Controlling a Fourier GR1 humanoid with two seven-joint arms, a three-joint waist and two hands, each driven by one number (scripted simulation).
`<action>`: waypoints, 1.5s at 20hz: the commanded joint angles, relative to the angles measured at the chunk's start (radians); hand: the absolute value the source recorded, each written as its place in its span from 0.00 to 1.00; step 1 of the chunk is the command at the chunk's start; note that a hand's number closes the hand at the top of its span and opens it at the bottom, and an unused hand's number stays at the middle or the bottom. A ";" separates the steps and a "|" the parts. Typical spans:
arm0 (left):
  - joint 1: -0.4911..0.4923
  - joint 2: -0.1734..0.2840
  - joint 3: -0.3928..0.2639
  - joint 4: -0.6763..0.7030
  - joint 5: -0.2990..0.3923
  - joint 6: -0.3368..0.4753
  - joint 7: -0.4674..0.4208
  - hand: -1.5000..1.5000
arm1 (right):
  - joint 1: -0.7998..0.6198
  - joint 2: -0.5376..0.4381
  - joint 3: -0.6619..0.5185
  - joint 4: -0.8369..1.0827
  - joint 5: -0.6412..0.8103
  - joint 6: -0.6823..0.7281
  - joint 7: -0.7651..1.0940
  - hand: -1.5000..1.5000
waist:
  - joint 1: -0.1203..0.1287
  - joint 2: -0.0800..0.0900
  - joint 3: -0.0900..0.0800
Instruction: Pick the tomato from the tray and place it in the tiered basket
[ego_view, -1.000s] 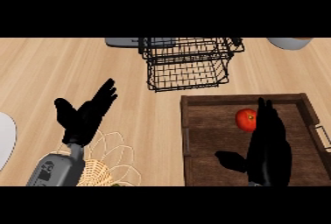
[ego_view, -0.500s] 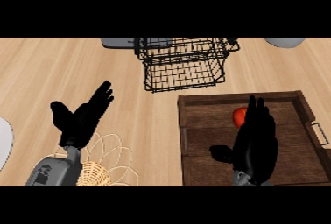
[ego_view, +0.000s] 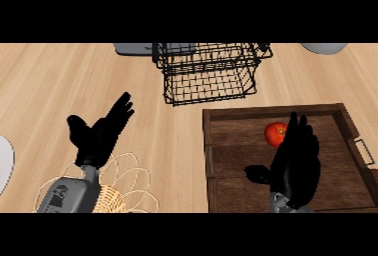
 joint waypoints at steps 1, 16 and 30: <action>0.011 -0.001 0.013 -0.042 0.000 -0.015 0.039 0.50 | -0.052 0.011 0.015 -0.012 0.001 0.008 0.112 0.00 | 0.003 -0.001 0.000; 0.055 0.024 0.072 -0.089 0.014 -0.105 0.051 0.50 | -0.034 -0.022 -0.236 0.207 -0.143 -0.179 -0.162 0.00 | 0.003 0.000 0.000; 0.004 -0.056 0.048 -0.046 -0.068 -0.042 0.054 0.50 | -0.097 -0.002 -0.222 0.432 -0.227 -0.318 -0.375 1.00 | 0.004 0.002 0.000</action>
